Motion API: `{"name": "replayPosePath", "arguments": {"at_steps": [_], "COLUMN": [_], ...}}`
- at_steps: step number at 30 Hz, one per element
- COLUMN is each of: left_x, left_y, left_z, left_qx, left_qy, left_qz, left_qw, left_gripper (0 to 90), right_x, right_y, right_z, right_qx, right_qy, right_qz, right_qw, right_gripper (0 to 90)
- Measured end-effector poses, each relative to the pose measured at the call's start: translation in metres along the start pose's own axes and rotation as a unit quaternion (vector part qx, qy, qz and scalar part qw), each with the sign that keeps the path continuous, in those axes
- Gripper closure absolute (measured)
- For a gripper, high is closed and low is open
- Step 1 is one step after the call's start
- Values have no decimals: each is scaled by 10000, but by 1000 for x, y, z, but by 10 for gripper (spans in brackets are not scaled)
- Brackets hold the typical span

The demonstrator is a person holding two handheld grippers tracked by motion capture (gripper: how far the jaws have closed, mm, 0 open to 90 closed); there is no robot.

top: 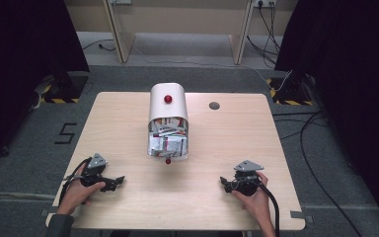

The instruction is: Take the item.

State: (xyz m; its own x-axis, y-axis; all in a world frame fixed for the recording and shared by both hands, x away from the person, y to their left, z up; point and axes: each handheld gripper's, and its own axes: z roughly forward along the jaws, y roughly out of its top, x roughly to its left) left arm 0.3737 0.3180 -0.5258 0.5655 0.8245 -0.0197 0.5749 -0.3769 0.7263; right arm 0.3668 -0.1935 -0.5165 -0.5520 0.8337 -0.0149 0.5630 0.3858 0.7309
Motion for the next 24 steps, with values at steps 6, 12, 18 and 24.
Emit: {"name": "replayPosePath", "arguments": {"at_steps": [6, 12, 18, 24], "left_x": [0, 0, 0, 0], "left_y": [0, 0, 0, 0], "left_z": [0, 0, 0, 0], "left_qx": [-2, -2, -2, -2], "left_qy": [-2, -2, -3, -4], "left_qz": [-2, -3, -3, -3], "left_qw": [10000, 10000, 10000, 10000], "left_gripper": [0, 0, 0, 0], "right_x": [0, 0, 2, 6], "right_y": [0, 0, 2, 8], "right_z": [0, 0, -3, -12], "right_qx": [3, -21, -31, -277], "right_qy": [1, 15, -115, -87], "right_qz": [13, -43, -262, -268], "right_qw": [10000, 10000, 9996, 9992], "right_gripper": [222, 241, 274, 286]}}
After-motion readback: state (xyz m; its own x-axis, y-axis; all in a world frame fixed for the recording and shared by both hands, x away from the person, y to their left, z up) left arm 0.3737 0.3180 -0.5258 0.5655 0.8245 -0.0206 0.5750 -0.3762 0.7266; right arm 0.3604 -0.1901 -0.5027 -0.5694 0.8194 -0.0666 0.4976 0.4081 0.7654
